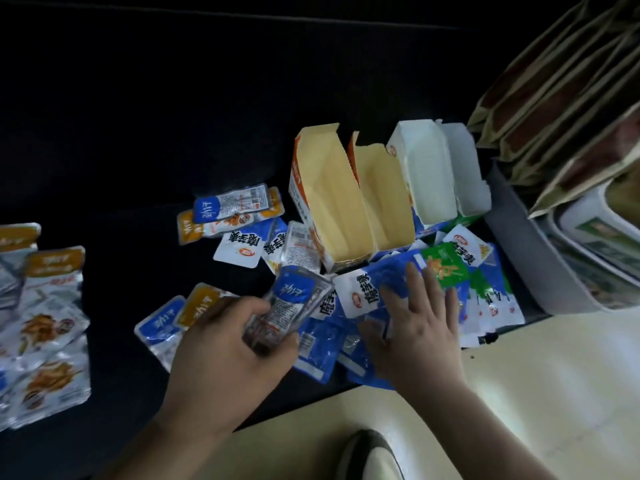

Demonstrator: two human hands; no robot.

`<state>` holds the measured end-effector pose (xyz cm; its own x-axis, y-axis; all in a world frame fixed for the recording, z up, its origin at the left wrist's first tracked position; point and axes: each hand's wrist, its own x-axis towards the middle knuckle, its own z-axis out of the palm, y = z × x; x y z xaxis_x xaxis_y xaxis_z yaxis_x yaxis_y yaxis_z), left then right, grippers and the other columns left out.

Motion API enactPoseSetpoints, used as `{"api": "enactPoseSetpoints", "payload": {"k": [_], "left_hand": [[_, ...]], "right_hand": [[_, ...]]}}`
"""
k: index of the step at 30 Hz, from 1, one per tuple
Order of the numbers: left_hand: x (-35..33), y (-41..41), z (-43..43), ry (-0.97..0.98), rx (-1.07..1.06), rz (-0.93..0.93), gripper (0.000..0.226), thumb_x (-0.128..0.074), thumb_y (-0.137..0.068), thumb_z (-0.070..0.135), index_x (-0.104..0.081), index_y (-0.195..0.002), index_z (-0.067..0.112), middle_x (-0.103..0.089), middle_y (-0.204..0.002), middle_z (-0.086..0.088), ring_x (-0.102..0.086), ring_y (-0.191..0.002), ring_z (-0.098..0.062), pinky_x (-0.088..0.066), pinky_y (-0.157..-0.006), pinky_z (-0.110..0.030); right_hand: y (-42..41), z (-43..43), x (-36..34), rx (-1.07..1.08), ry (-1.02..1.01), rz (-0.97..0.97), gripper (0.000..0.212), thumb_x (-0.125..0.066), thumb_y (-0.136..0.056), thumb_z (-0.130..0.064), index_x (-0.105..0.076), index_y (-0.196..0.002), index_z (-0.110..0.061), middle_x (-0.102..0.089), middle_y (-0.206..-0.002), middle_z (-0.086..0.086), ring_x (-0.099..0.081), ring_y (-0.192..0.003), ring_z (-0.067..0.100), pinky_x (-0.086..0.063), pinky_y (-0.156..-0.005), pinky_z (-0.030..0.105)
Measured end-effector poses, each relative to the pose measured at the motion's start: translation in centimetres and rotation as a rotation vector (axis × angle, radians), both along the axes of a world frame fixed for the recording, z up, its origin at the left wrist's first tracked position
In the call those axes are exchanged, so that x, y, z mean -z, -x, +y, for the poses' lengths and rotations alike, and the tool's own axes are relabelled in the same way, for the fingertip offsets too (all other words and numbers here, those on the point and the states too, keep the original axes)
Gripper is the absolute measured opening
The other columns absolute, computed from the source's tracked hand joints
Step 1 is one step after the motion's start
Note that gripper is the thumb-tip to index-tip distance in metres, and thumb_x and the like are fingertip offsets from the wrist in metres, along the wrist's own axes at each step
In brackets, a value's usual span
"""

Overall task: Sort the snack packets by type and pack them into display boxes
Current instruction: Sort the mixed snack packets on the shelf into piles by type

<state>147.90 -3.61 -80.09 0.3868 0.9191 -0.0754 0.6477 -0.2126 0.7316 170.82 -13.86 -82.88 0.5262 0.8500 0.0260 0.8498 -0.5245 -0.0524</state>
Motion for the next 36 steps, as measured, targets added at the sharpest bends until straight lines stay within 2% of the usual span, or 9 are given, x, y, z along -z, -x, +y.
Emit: {"api": "enactPoseSetpoints", "payload": {"k": [5, 11, 14, 18, 26, 29, 31, 33, 36], "left_hand": [[0.0, 2.0, 0.7, -0.010, 0.027, 0.031, 0.043, -0.075, -0.074, 0.064, -0.066, -0.106, 0.037, -0.067, -0.091, 0.023, -0.067, -0.076, 0.003, -0.056, -0.059, -0.022], [-0.2, 6.1, 1.0, -0.060, -0.038, -0.012, 0.044, -0.078, -0.072, 0.059, -0.059, -0.109, 0.044, -0.055, -0.106, 0.023, -0.061, -0.092, 0.003, -0.049, -0.065, -0.014], [-0.7, 8.4, 0.8, 0.129, -0.100, -0.183, 0.049, -0.087, -0.075, 0.049, -0.058, -0.115, 0.046, -0.051, -0.111, 0.023, -0.061, -0.098, 0.007, -0.049, -0.071, -0.012], [-1.5, 11.6, 2.0, 0.422, -0.257, -0.480, 0.019, -0.075, -0.094, 0.023, -0.066, -0.101, 0.038, -0.058, -0.067, 0.003, -0.047, -0.057, -0.008, -0.042, -0.055, -0.025], [-2.5, 20.0, 6.4, 0.138, -0.600, -0.382, 0.027, -0.064, -0.098, 0.007, -0.070, -0.095, 0.033, -0.068, -0.068, 0.001, -0.053, -0.045, -0.008, -0.041, -0.043, -0.017], [-1.8, 23.6, 7.5, -0.074, -0.709, -0.223, 0.023, -0.071, -0.093, 0.009, -0.069, -0.109, 0.024, -0.070, -0.100, 0.001, -0.069, -0.088, -0.009, -0.049, -0.072, -0.009], [-0.8, 24.8, 7.7, -0.238, -0.722, 0.105, 0.038, -0.078, -0.086, 0.016, -0.066, -0.122, 0.024, -0.051, -0.145, -0.014, -0.051, -0.133, -0.035, -0.047, -0.106, -0.041], [-0.6, 24.0, 7.0, -0.352, -0.660, 0.234, 0.047, -0.073, -0.083, 0.026, -0.063, -0.129, 0.020, -0.036, -0.158, -0.020, -0.037, -0.143, -0.046, -0.039, -0.110, -0.060], [-1.0, 19.5, 4.7, -0.195, -0.410, 0.017, 0.034, -0.068, -0.087, 0.028, -0.068, -0.120, 0.021, -0.060, -0.135, -0.004, -0.057, -0.128, -0.020, -0.051, -0.105, -0.049]], "right_hand": [[2.5, 1.3, -3.1, -0.043, -0.152, 0.212, 0.050, -0.064, -0.094, -0.046, -0.062, -0.137, -0.021, -0.052, -0.149, 0.009, -0.053, -0.134, 0.031, -0.052, -0.102, 0.055], [13.3, 6.6, -7.1, 0.197, -0.240, 1.352, 0.012, -0.073, -0.094, -0.031, -0.073, -0.105, -0.035, -0.077, -0.091, -0.006, -0.076, -0.090, 0.015, -0.063, -0.084, 0.048], [16.3, 8.5, -6.9, 0.139, -0.285, 1.239, 0.033, -0.070, -0.096, -0.012, -0.069, -0.107, -0.043, -0.077, -0.089, -0.005, -0.075, -0.082, 0.019, -0.063, -0.080, 0.051], [18.8, 10.3, -6.8, 0.075, -0.294, 1.225, 0.070, -0.075, -0.093, -0.017, -0.041, -0.141, -0.054, -0.078, -0.083, -0.013, -0.070, -0.071, 0.013, -0.054, -0.061, 0.016], [21.4, 12.3, -4.9, -0.104, -0.166, 1.002, 0.018, -0.071, -0.094, -0.031, -0.073, -0.110, -0.040, -0.073, -0.096, -0.028, -0.067, -0.090, -0.008, -0.055, -0.079, 0.018], [20.2, 12.2, -4.8, -0.100, -0.111, 0.898, 0.016, -0.069, -0.095, -0.026, -0.074, -0.100, -0.041, -0.073, -0.098, -0.025, -0.064, -0.089, -0.014, -0.052, -0.076, 0.010], [18.7, 11.9, -4.6, -0.132, -0.044, 0.725, 0.020, -0.069, -0.094, -0.023, -0.071, -0.104, -0.041, -0.068, -0.103, -0.025, -0.061, -0.090, -0.012, -0.047, -0.073, 0.009], [17.3, 11.3, -4.4, -0.161, 0.080, 0.556, 0.022, -0.069, -0.092, -0.031, -0.068, -0.112, -0.039, -0.067, -0.103, -0.014, -0.063, -0.089, 0.004, -0.053, -0.074, 0.028], [15.8, 9.8, -4.1, -0.193, 0.281, 0.353, 0.029, -0.069, -0.088, -0.044, -0.065, -0.116, -0.036, -0.059, -0.103, -0.009, -0.063, -0.095, 0.019, -0.056, -0.076, 0.038]]}}
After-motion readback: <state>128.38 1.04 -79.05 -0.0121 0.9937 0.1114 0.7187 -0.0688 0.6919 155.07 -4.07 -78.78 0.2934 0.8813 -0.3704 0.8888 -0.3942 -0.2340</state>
